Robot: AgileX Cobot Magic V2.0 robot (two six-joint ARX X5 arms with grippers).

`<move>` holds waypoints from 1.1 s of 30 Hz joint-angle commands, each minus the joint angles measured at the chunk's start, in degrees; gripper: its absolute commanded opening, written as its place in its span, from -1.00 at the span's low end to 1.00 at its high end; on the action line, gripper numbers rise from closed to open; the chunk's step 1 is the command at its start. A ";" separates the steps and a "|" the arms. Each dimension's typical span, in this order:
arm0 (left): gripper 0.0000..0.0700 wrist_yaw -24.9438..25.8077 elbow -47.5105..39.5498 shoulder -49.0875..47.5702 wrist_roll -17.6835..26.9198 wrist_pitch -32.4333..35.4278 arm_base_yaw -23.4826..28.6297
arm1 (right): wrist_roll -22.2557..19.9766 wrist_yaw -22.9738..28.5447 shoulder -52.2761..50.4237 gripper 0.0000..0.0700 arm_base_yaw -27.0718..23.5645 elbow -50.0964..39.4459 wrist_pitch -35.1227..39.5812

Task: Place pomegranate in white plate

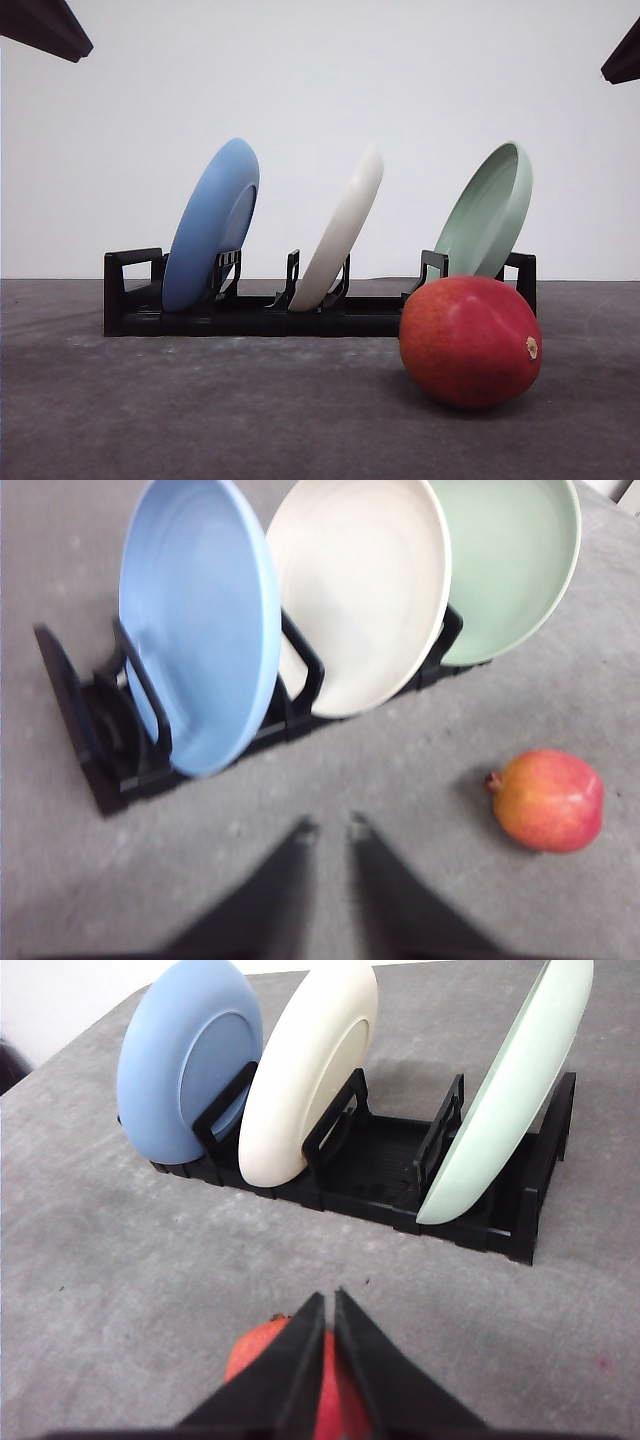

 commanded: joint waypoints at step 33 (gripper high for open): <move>-0.01 -16.60 2.57 28.92 8.04 39.86 -20.76 | -1.62 -0.19 0.10 -0.04 0.26 0.94 1.95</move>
